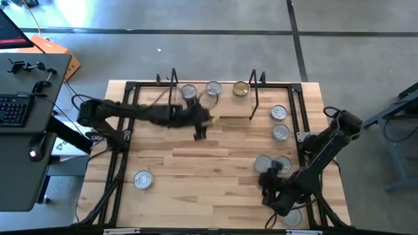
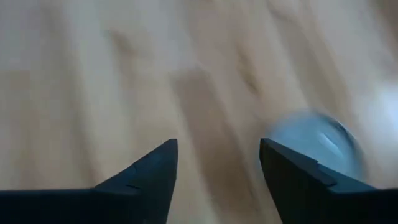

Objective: Stack canned seafood by type on shelf
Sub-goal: Put the light green tuna can on the shelf and align it with the other light green tuna can

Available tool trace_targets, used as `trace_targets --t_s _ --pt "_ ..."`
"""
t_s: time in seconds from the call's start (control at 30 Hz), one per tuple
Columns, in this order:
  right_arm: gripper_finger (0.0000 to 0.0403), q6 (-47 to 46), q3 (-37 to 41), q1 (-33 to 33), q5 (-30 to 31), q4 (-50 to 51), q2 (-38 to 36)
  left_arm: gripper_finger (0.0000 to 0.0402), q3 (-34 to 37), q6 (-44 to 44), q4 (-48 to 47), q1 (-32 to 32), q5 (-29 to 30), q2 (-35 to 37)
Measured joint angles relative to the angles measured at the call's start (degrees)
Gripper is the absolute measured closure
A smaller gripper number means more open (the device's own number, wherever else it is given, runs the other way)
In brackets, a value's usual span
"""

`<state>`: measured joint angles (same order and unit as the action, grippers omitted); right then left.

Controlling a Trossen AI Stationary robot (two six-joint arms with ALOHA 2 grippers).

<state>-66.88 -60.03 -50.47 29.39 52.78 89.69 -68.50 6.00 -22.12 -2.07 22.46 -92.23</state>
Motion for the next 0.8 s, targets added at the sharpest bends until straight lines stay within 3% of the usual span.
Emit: trace_targets --t_s 0.17,0.33,0.57,0.67,0.8 --pt "0.0224 -9.4 0.4 0.8 -2.2 9.4 0.0 0.0133 7.8 0.7 15.9 9.4 0.5 -0.2" --pt "0.0259 -6.6 5.7 5.3 -7.1 2.1 0.0 0.0133 12.6 1.1 23.3 15.9 6.6 -0.3" --pt "0.0302 0.7 11.9 13.3 -9.5 -14.5 0.3 0.0133 12.7 -4.6 17.6 22.2 18.5 -0.1" --pt "0.032 5.4 11.3 16.2 -8.4 -19.8 2.2 0.0133 12.7 -10.3 10.8 24.5 24.8 1.1" --pt "0.0339 16.1 8.8 19.0 -7.5 -28.0 4.4 0.0133 12.7 -23.8 -3.6 27.6 27.5 3.8"
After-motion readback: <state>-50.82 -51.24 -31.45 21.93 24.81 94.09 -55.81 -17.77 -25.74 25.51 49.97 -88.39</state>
